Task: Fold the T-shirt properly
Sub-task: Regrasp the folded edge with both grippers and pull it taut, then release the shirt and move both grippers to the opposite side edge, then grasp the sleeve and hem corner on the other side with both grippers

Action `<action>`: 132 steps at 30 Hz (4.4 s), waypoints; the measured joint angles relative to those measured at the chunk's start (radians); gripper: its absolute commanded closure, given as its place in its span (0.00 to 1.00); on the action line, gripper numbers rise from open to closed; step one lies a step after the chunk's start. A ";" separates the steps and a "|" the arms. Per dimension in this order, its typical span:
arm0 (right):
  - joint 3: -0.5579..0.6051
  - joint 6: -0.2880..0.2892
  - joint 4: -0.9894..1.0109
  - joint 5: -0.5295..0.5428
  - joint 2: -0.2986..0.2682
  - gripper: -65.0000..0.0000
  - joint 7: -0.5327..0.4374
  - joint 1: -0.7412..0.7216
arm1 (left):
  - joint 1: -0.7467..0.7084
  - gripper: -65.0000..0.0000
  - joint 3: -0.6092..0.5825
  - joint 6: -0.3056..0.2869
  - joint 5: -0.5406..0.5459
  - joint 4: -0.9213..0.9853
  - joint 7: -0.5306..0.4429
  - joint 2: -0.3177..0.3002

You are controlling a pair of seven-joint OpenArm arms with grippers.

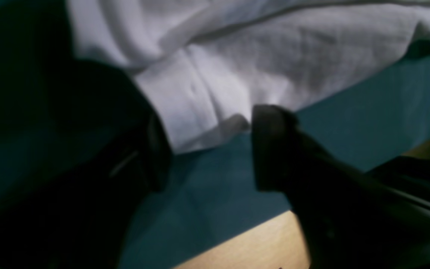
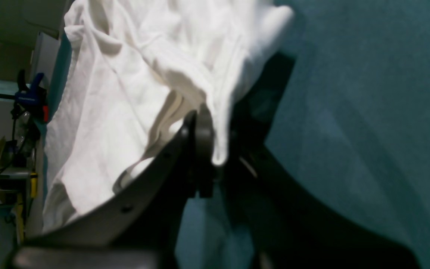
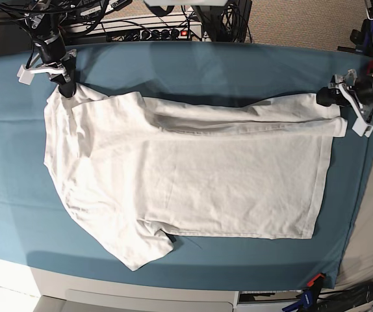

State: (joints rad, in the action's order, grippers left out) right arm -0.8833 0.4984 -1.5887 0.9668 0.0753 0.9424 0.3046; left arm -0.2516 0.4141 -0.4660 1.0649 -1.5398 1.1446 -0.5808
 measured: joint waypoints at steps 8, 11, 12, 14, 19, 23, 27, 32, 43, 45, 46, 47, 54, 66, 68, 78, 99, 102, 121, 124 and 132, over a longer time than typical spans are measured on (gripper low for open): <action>0.000 0.053 0.000 0.001 -0.018 1.00 0.040 0.004 | -0.003 1.00 -0.001 -0.003 0.002 0.000 -0.007 0.004; 0.001 0.058 0.000 -0.004 -0.048 1.00 0.049 0.011 | -0.005 1.00 -0.001 -0.003 0.003 0.000 0.001 -0.008; 0.002 0.061 0.000 -0.004 -0.057 1.00 0.049 0.019 | -0.008 1.00 -0.001 -0.003 0.005 0.000 0.005 -0.011; 0.003 0.062 0.000 0.004 -0.067 1.00 0.048 0.042 | -0.021 1.00 -0.001 -0.003 0.011 -0.001 0.004 -0.016; 0.003 0.069 -0.001 0.030 -0.089 1.00 0.049 0.095 | -0.072 1.00 0.000 -0.003 0.018 -0.026 0.000 -0.021; 0.003 0.072 -0.001 0.041 -0.111 1.00 0.051 0.131 | -0.115 1.00 0.002 -0.003 0.022 -0.053 -0.005 -0.025; 0.004 0.076 -0.001 0.041 -0.151 1.00 0.054 0.163 | -0.135 1.00 0.002 -0.025 0.021 -0.071 0.010 -0.028; -0.043 0.075 -0.002 0.037 -0.175 1.00 0.079 0.183 | -0.163 1.00 0.007 -0.026 0.029 -0.080 0.024 -0.046; -0.090 0.079 -0.002 0.090 -0.175 1.00 0.116 0.251 | -0.273 1.00 0.130 -0.034 0.055 -0.156 0.041 -0.043; -0.090 0.079 -0.002 0.090 -0.175 1.00 0.116 0.253 | -0.281 1.00 0.132 -0.034 0.058 -0.156 0.041 -0.043; -0.090 0.079 -0.002 0.090 -0.175 1.00 0.116 0.253 | -0.280 1.00 0.132 -0.034 0.058 -0.156 0.042 -0.041; -0.090 0.079 -0.002 0.090 -0.175 1.00 0.116 0.253 | -0.280 1.00 0.132 -0.033 0.057 -0.156 0.041 -0.039; -0.090 0.095 -0.002 0.087 -0.175 0.95 0.113 0.253 | -0.280 0.82 0.132 -0.040 0.027 -0.156 0.017 -0.034; -0.219 0.132 -0.004 0.066 -0.184 0.63 0.043 0.250 | -0.280 0.55 0.147 -0.032 -0.084 -0.155 0.006 -0.038; -0.271 0.130 -0.019 0.059 -0.193 0.63 0.044 0.250 | -0.280 0.55 0.165 -0.032 -0.090 -0.155 0.008 -0.038; -0.360 0.130 -0.238 0.055 -0.238 0.63 0.049 0.195 | -0.277 0.55 0.366 -0.031 -0.082 -0.356 -0.024 -0.073; 0.448 0.079 0.528 -0.626 -0.268 0.63 -0.189 -0.816 | 0.943 0.56 -0.442 -0.005 -0.222 0.692 -0.193 -0.093; 0.473 0.075 0.671 -0.626 -0.270 0.63 -0.194 -0.916 | 1.092 0.56 -0.489 -0.029 -0.223 0.954 -0.217 -0.029; 0.753 0.075 0.727 -0.734 -0.272 0.63 -0.218 -0.925 | 1.105 0.57 -0.492 -0.044 -0.361 1.265 -0.353 0.071; 0.753 0.075 0.727 -0.735 -0.272 0.63 -0.218 -0.922 | 1.100 0.57 -0.492 -0.029 -0.355 1.265 -0.353 0.039; 0.753 0.075 0.727 -0.734 -0.267 0.63 -0.234 -0.923 | 1.095 0.58 -0.492 -0.075 -0.214 1.265 -0.281 0.072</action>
State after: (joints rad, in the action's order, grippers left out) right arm -0.1307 0.5732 -0.8619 0.2325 -0.1917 0.7086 -0.6182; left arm 0.8433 -0.0776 -0.5407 0.8505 -0.2745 0.8635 -0.5087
